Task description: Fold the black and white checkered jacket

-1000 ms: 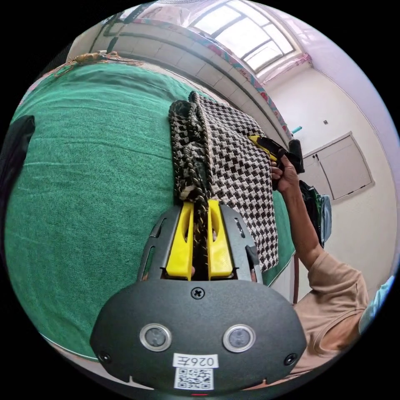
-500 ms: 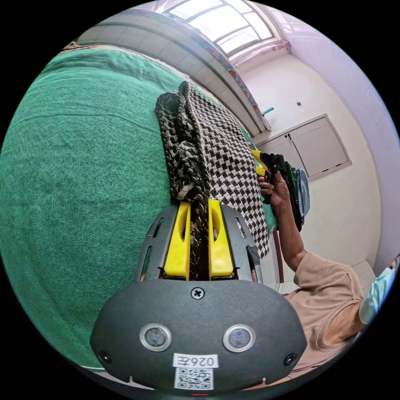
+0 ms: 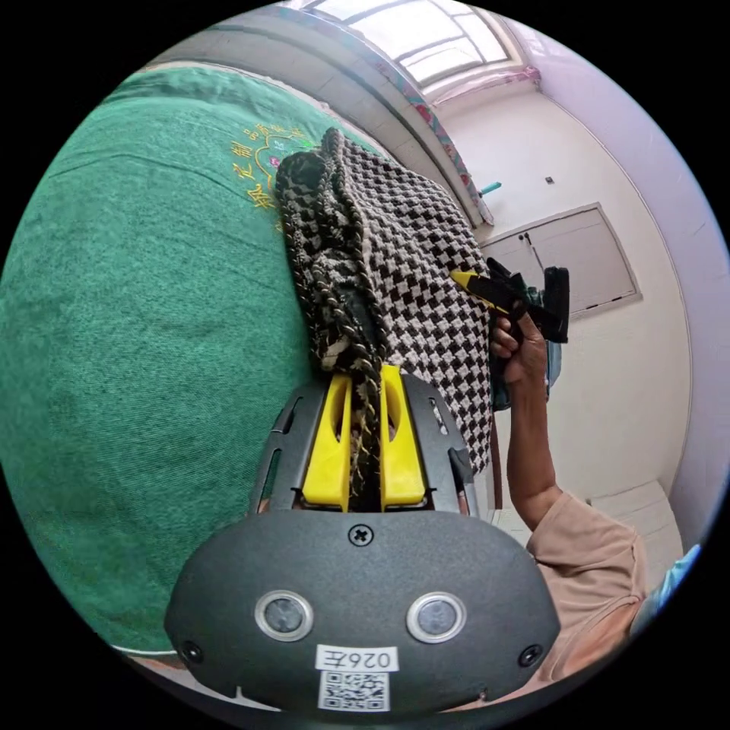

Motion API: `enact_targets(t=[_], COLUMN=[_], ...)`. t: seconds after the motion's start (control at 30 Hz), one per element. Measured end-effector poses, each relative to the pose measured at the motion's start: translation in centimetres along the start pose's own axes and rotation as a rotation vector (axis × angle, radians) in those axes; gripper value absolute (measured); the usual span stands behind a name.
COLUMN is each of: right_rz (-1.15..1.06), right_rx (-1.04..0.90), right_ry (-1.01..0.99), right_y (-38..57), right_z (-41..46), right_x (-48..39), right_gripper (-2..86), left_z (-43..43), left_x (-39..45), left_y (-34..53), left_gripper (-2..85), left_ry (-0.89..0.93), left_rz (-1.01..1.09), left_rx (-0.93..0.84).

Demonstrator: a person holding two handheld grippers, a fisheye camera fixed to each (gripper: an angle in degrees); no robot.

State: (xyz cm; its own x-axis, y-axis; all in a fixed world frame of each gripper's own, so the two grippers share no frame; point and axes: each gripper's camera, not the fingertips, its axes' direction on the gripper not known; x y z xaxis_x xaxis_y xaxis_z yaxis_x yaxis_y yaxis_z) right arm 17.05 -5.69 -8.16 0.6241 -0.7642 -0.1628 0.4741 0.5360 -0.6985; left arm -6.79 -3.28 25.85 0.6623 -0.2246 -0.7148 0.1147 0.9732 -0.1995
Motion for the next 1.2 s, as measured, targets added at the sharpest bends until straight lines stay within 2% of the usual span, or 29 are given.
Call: enact_targets(t=[0.1,0.17,0.3,0.37,0.47,0.6,0.73,0.83,0.97,1.1,1.2], right_rz=[0.049,0.09,0.205,0.191,0.091,-0.008,0.054,0.115,0.123,0.106,0.089], right_rx=[-0.016,-0.029,0.012,0.013,0.006,-0.025,-0.075,-0.148,-0.196,-0.167,-0.037], right_ry=[0.047,0.014,-0.181,-0.17,-0.058,0.207,0.442,0.569,0.638,0.743,0.844], right_y=[3.7,5.4,7.3,7.2,6.8,7.6,9.9,11.0,11.7,12.3,14.3], right_z=[-3.2,-4.0,-3.3,-4.0,-6.5,-12.2,-17.8,-18.7,-17.2,-17.9,-20.2], right_x=[1.5,2.9,4.9,3.9,0.4,-2.3,-0.7,1.5,1.6,-1.5,-5.1], right_gripper=[7.8,8.8,9.1,8.1,7.1,6.6,6.5,6.6,7.4,10.2,9.8], left_z=[2.0,2.3,2.2,2.3,3.9,9.8,15.0,16.2,15.2,12.3,8.4], left_x=[1.7,2.6,3.1,3.0,3.9,8.5,12.4,14.6,15.7,14.5,13.1], left_y=[0.1,0.0,0.3,0.6,0.6,0.5,-0.4,-0.3,0.4,1.1,2.2], left_gripper=[6.4,6.6,6.6,6.5,6.4,6.4,6.5,6.6,6.9,5.9,1.0], left_ry=[0.0,-0.051,-0.078,-0.05,0.047,0.178,0.299,0.292,0.246,0.335,0.4], left_rz=[0.034,0.06,0.061,0.037,0.021,0.132,0.177,0.208,0.251,0.248,0.28], left_rx=[-0.015,-0.022,-0.013,-0.003,-0.033,-0.082,-0.192,-0.252,-0.264,-0.315,-0.295])
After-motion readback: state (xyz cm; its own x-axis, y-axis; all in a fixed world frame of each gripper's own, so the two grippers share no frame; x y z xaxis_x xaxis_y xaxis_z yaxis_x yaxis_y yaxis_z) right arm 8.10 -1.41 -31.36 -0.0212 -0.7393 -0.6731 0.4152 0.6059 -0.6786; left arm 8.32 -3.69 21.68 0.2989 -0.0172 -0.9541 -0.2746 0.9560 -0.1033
